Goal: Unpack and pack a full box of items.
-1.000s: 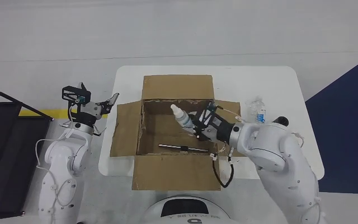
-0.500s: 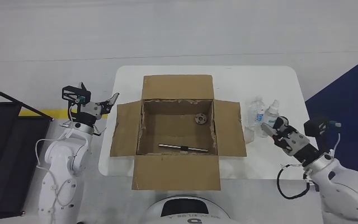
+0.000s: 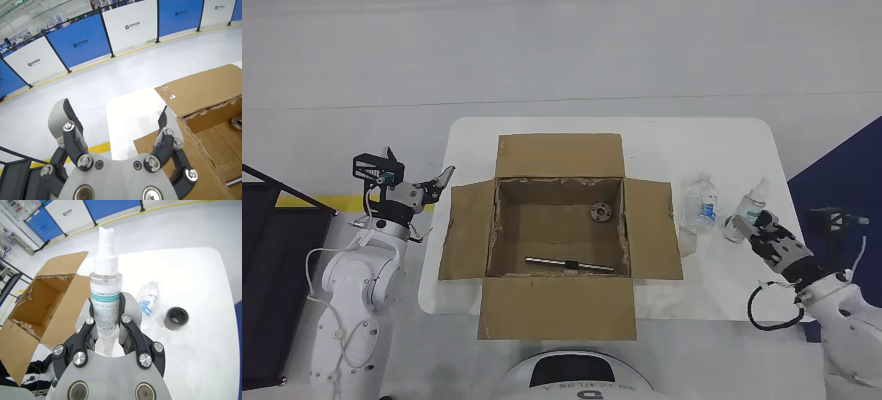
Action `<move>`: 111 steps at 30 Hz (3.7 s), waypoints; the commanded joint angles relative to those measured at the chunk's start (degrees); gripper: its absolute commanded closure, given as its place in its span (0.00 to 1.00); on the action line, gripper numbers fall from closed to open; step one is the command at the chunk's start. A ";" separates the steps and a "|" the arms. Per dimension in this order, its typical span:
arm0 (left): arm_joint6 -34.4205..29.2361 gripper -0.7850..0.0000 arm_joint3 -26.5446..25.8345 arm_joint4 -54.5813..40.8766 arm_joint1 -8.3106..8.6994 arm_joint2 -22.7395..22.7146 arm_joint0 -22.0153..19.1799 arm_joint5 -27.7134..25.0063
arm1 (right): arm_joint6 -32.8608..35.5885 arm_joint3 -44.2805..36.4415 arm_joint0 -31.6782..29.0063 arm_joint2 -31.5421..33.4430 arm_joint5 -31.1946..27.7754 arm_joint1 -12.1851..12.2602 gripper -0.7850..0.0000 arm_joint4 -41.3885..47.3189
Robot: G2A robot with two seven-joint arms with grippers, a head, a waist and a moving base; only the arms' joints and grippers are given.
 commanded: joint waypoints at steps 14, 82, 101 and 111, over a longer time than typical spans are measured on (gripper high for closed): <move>0.00 0.00 0.00 0.00 0.00 0.00 0.00 0.00 | 31.07 11.80 9.03 3.01 16.68 3.05 1.00 3.42; 0.00 0.00 0.00 0.00 0.00 0.00 0.00 0.00 | 28.80 18.98 16.72 -1.86 21.98 6.77 0.34 11.28; 0.00 0.00 0.00 0.00 0.00 0.00 0.00 0.00 | 26.49 -10.76 3.35 -1.48 16.63 5.84 0.15 11.90; 0.00 0.00 0.00 0.00 0.00 0.00 0.00 0.00 | 25.60 -14.71 5.62 -4.26 11.87 6.21 0.00 9.75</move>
